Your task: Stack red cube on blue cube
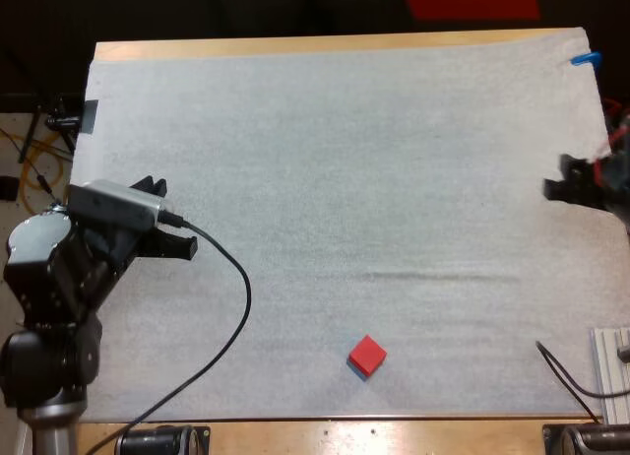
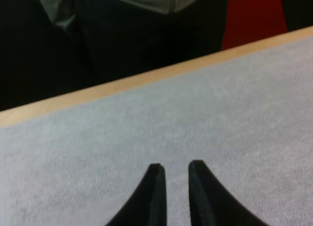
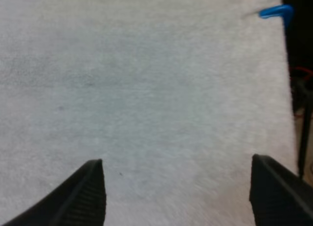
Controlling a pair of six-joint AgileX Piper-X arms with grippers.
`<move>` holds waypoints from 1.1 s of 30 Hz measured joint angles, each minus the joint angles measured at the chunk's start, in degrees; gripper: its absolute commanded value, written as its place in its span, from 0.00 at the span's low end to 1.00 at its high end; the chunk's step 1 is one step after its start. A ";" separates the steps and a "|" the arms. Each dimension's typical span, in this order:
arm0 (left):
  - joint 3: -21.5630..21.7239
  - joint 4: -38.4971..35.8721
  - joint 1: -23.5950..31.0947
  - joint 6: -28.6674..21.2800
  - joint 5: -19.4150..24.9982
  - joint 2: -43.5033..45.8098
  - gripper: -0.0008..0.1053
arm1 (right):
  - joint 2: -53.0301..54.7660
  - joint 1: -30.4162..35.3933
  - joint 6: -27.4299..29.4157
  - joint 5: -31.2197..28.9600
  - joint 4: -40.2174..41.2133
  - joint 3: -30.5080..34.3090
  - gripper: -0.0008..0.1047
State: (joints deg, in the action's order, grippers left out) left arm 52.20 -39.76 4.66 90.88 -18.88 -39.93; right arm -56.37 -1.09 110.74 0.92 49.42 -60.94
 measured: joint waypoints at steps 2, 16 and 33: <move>0.00 -0.14 0.00 0.00 -0.34 1.76 0.12 | 2.50 1.31 1.04 0.05 1.90 0.00 0.58; -4.45 -1.15 0.00 0.00 -0.46 22.26 0.12 | 26.31 1.55 0.27 0.83 4.54 6.50 0.58; -12.72 -19.76 -0.09 0.00 3.26 40.59 0.12 | 56.90 1.55 -6.16 0.91 8.33 23.95 0.58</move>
State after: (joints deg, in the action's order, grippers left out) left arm 39.47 -59.51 4.57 90.88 -15.63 0.67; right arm 0.53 0.45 104.58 1.83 57.75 -36.99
